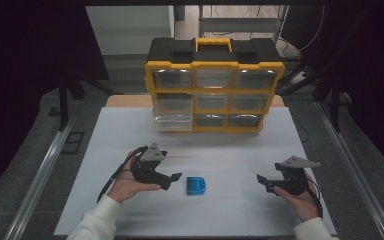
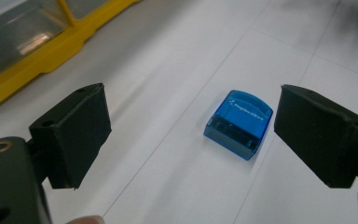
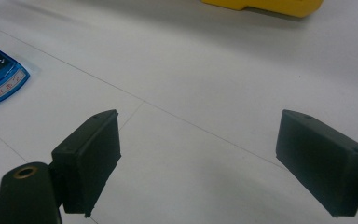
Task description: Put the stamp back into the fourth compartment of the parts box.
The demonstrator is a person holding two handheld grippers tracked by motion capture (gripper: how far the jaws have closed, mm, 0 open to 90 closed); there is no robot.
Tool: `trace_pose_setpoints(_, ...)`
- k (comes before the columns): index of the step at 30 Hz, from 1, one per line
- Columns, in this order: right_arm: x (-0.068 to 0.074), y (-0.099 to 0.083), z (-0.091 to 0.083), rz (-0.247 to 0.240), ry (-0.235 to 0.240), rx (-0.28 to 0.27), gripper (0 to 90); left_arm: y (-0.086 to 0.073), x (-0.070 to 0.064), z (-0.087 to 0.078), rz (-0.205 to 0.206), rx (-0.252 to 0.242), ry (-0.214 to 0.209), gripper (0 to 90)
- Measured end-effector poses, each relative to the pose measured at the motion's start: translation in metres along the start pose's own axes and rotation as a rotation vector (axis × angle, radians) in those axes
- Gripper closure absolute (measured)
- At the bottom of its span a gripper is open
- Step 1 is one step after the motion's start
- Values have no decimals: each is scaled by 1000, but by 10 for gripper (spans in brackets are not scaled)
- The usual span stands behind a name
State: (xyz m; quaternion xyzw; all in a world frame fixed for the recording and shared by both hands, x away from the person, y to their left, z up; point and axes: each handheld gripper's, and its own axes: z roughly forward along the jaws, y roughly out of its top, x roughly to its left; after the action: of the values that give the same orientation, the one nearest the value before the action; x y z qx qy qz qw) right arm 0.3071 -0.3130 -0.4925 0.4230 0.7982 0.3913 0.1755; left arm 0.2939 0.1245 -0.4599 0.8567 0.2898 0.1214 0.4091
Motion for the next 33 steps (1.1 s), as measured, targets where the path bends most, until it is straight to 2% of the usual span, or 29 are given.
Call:
trace_pose_setpoints(4, 0, 0, 1, 3, -3, 2, 143, 3, -3, 4, 20, 13, -12, 113)
trace_pose_setpoints(11, 2, -1, -2, -5, -3, -1, 143, 5, -5, 9, 29, 28, -20, 116)
trace_pose_setpoints(20, 3, -2, -2, -9, 1, -4, 143, 12, -8, 24, 60, 66, -60, 113)
trace_pose_setpoints(27, 3, -2, -2, -10, -2, -2, 143, 16, -8, 32, 69, 113, -89, 111)
trace_pose_setpoints(33, 4, -3, -1, -13, -4, 5, 143, 20, -9, 38, 67, 130, -115, 106)
